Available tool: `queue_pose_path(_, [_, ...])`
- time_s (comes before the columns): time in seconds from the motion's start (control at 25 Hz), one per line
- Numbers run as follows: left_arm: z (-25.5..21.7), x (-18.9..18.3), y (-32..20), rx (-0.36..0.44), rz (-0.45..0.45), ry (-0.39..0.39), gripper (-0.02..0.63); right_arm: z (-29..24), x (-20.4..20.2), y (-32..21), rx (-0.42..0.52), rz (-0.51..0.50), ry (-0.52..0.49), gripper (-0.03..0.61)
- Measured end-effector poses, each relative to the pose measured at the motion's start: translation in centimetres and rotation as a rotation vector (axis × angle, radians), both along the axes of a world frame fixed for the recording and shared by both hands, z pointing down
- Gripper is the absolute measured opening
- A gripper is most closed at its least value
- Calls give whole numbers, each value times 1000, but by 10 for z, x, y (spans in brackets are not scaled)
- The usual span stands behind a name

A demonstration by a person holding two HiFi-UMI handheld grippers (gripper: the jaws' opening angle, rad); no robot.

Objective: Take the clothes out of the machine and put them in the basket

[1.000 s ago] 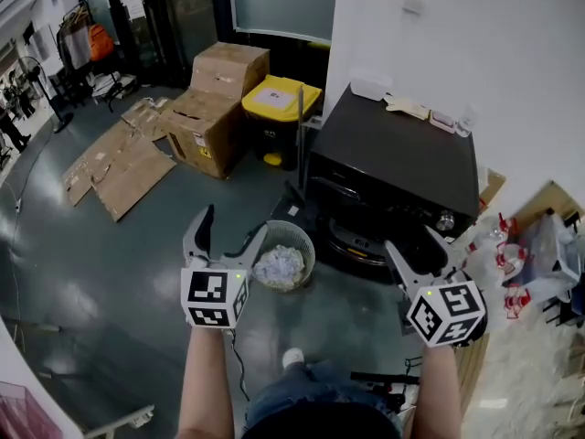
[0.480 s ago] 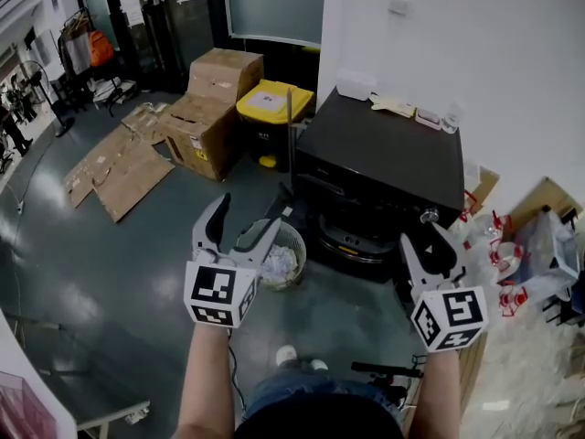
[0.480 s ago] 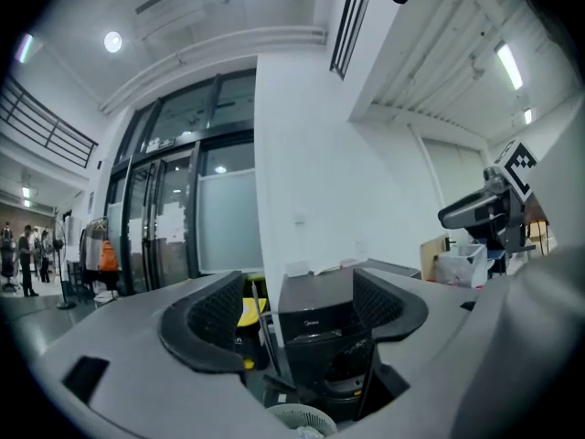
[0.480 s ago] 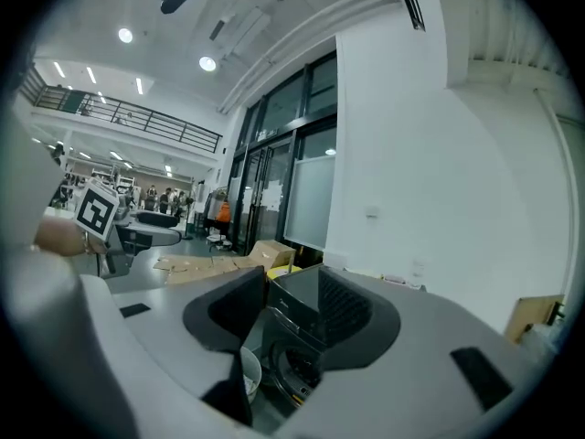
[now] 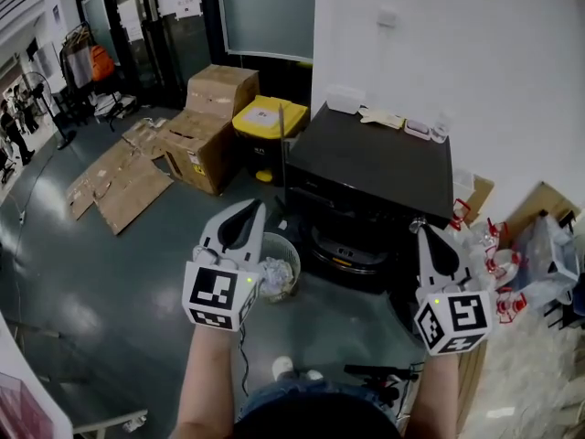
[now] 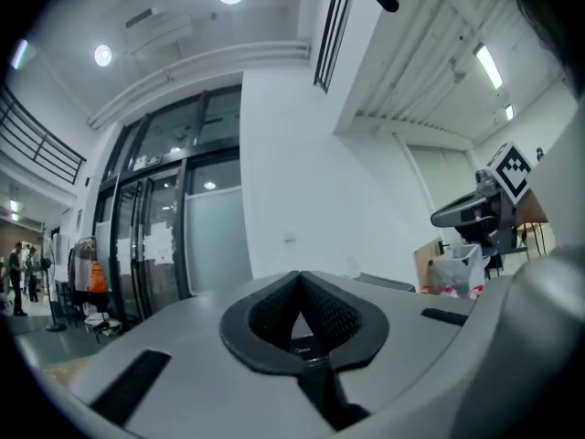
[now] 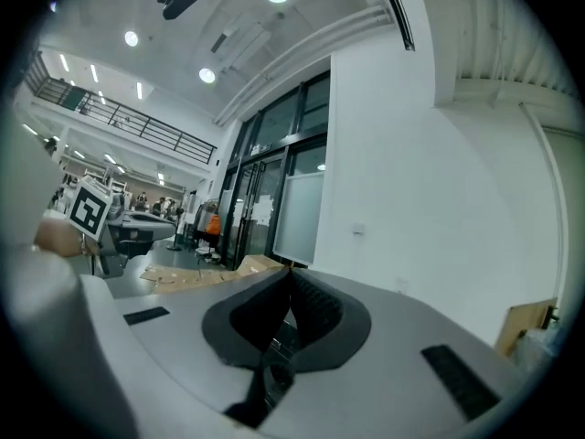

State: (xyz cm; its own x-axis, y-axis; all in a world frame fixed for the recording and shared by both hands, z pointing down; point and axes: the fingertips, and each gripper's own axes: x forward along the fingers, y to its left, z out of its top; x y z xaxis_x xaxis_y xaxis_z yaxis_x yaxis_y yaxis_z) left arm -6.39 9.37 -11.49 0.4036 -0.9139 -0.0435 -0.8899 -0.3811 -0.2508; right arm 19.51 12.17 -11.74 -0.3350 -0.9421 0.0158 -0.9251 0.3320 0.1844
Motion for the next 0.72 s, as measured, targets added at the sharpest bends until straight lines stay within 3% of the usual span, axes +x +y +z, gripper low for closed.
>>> queue_pose_path(0.24, [-17, 10, 4, 75, -2, -42, 2, -13, 13, 3, 31, 10, 12, 0])
queue_pose_path(0.72, [-28, 10, -4, 92, -25, -25, 2, -20, 17, 0, 54, 11, 71, 0])
